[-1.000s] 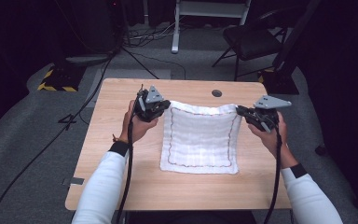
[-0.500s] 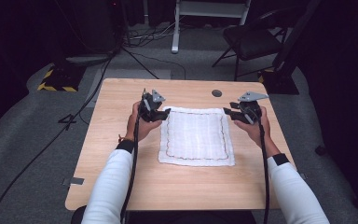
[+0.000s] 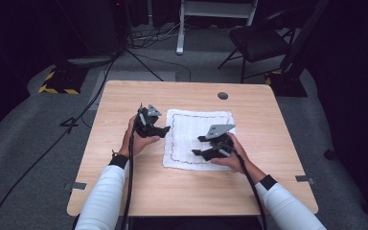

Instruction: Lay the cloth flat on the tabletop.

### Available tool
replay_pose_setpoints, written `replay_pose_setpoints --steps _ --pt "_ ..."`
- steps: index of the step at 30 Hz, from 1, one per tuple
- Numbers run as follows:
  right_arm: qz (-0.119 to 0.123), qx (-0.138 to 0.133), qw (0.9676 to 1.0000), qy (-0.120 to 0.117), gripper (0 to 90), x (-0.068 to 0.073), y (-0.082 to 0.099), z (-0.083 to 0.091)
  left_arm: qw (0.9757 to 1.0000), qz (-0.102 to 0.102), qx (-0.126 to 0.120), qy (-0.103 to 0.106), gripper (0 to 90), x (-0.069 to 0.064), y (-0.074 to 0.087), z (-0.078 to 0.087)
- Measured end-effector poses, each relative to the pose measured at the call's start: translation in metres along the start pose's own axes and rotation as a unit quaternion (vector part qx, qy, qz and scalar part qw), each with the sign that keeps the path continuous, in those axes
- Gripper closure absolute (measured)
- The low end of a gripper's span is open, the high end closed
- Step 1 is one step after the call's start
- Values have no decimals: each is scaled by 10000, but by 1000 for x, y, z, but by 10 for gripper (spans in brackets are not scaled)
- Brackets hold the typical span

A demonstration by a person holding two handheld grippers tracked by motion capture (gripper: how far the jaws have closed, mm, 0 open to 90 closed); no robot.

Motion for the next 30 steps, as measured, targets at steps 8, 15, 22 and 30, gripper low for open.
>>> replay_pose_setpoints --steps 8,15,22,30 --pt "489 20 9977 -460 442 46 -28 -46 9999 118 -30 36 252 4 3 0" --pt "670 304 9962 -456 474 55 -31 -73 9998 128 -126 101 254 3 2 2" --pt "424 403 9978 -324 510 50 -31 -86 9986 443 -277 44 252 16 5 3" --pt "406 501 9978 -131 783 44 -31 -86 9972 672 -312 -66 233 25 0 -10"
Point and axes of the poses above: each handheld gripper's, and its own axes: z roughly backward along the jaws, y roughly out of its underside, x roughly to its left, the point moved 5 cm from there along -z, roughly forward along the jaws, and after that the axes turned 14 degrees about z, right-handed, at the moved point
